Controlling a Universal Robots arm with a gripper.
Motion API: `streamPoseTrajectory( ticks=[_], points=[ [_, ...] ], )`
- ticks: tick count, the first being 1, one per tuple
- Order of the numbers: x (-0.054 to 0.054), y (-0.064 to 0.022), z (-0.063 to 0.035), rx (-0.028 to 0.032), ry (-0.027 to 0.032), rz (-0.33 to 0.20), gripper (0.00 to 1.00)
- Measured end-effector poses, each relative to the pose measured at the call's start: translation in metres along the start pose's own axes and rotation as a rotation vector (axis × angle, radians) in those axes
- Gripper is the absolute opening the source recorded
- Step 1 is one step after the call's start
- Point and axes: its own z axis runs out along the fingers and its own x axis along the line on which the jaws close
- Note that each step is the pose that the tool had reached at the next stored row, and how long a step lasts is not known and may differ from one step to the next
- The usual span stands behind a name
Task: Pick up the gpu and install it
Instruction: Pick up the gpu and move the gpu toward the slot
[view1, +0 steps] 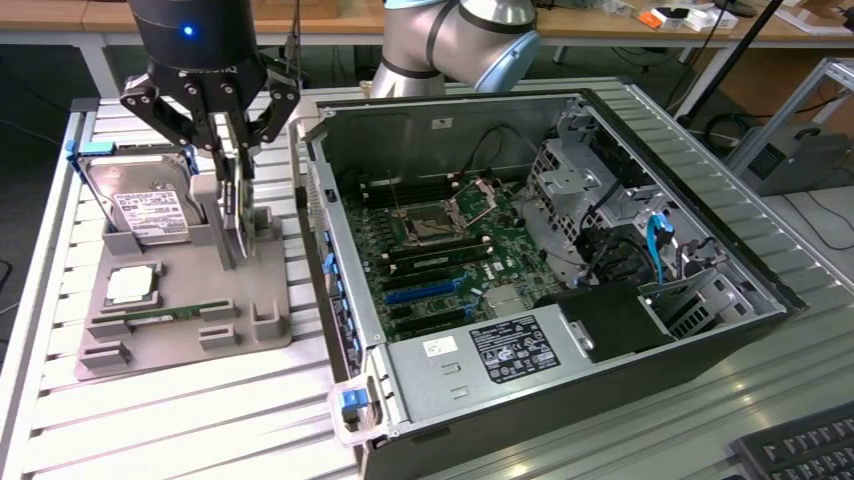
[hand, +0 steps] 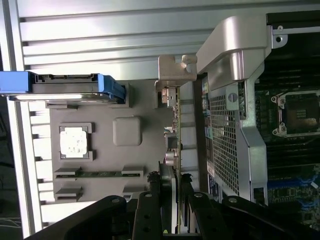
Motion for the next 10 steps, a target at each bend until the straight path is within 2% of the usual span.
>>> streamPoseTrajectory(
  ticks=[10],
  points=[
    [-0.0002, 0.0001, -0.0066, 0.0001, 0.0001, 0.000, 0.27]
  ],
)
